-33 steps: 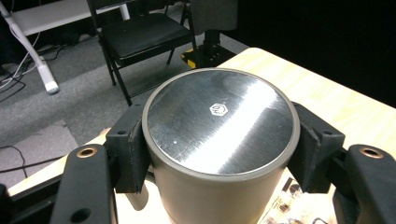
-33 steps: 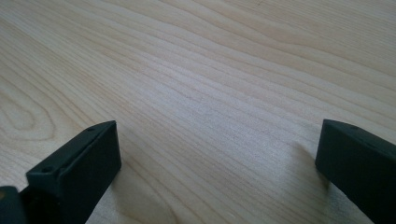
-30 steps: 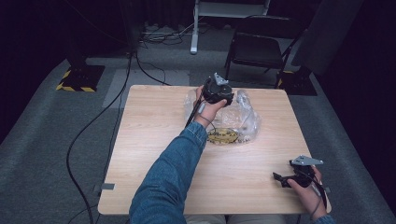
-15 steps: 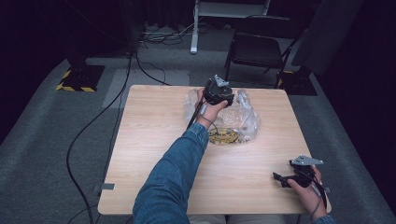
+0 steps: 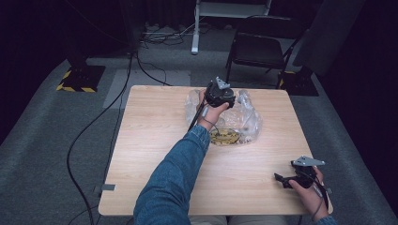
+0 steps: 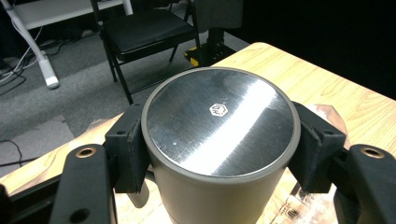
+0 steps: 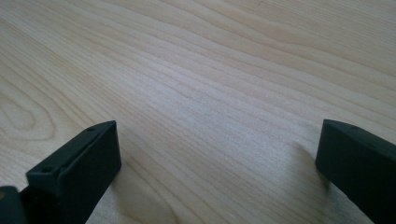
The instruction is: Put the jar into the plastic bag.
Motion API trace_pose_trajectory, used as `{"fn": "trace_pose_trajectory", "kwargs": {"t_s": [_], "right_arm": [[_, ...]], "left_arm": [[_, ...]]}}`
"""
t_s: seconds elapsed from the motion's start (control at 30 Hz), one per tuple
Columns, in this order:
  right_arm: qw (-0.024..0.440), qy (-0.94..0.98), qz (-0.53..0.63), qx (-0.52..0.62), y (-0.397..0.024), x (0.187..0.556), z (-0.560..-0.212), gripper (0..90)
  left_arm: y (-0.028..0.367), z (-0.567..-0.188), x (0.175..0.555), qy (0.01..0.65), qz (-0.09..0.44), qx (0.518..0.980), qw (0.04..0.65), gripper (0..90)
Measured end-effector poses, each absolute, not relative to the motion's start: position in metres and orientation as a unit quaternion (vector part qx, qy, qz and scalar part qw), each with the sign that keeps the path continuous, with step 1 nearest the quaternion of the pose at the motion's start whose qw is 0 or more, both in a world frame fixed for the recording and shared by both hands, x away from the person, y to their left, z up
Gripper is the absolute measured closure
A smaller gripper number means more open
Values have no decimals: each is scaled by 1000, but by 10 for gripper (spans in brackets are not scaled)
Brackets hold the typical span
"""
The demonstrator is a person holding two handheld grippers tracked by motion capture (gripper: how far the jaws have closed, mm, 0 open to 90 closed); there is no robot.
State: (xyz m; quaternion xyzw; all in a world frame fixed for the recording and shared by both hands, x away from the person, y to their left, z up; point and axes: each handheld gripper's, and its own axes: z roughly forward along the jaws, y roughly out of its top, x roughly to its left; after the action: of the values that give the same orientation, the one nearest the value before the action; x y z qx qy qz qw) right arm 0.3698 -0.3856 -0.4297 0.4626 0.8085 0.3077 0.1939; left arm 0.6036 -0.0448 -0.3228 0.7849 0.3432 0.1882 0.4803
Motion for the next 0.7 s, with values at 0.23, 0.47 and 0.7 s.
{"fn": "trace_pose_trajectory", "kwargs": {"t_s": [0.23, 0.47, 0.7], "right_arm": [[195, 809, 308, 462, -386, 370, -430, 2], [195, 809, 308, 461, -386, 370, -430, 2], [195, 809, 308, 461, -386, 370, -430, 2]], "left_arm": [[-46, -324, 604, 350, 176, 783, 482, 183], [-42, -319, 600, 348, 183, 775, 495, 74], [-32, -308, 591, 346, 193, 762, 513, 59]]}}
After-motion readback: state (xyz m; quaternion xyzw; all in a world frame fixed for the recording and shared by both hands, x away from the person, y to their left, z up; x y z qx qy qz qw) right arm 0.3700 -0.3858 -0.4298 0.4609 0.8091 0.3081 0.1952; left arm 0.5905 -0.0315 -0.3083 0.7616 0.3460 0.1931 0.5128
